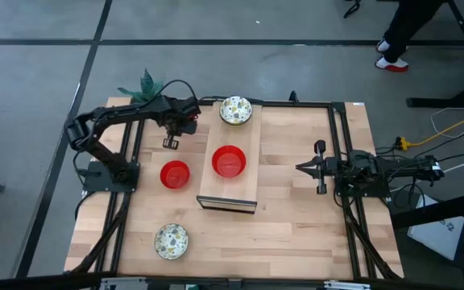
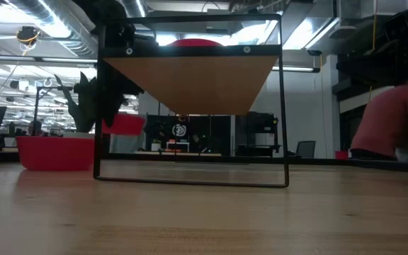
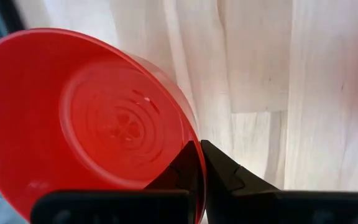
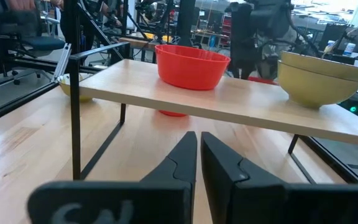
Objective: Pick & Place Mini bowls
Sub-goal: Stack the top red bowl on top of the red bowl on the shelf
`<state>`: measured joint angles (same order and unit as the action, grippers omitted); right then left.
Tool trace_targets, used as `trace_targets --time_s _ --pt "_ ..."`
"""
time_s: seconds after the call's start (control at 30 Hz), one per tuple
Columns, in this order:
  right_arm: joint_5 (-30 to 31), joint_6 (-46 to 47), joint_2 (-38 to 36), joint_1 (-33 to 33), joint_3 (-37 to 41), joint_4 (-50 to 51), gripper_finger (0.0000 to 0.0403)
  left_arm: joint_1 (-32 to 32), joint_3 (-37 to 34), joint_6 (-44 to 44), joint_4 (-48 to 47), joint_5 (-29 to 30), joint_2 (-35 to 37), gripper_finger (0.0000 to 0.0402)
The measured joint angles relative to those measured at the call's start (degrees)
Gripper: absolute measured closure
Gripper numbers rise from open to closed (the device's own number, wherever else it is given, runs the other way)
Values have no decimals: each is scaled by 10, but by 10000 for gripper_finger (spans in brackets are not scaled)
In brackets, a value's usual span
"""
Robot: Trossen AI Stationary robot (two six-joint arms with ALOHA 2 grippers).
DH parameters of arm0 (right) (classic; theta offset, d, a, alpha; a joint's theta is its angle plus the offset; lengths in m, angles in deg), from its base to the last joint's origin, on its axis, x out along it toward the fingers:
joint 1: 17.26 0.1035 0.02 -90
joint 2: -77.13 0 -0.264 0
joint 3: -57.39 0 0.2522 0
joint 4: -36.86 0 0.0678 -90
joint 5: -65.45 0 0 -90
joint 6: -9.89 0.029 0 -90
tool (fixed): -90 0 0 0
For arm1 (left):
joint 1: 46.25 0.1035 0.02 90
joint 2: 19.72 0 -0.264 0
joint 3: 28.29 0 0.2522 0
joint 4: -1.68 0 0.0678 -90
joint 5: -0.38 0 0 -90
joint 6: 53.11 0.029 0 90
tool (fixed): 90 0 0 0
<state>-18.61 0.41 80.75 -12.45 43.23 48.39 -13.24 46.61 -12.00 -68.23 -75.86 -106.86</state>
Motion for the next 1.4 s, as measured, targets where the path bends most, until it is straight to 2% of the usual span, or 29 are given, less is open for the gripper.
trace_targets --time_s 0.43,0.6,1.13,1.4 --pt "0 0 0 0 0 0 377 -44 16 -44 -49 4 56 399" --pt "0 0 0 0 0 0 377 -70 16 -61 -61 27 84 399" --pt "0 0 0 0 0 0 377 -130 18 -101 -73 16 176 399" --pt "0 0 0 0 0 0 377 -160 91 -110 -75 -14 179 399"
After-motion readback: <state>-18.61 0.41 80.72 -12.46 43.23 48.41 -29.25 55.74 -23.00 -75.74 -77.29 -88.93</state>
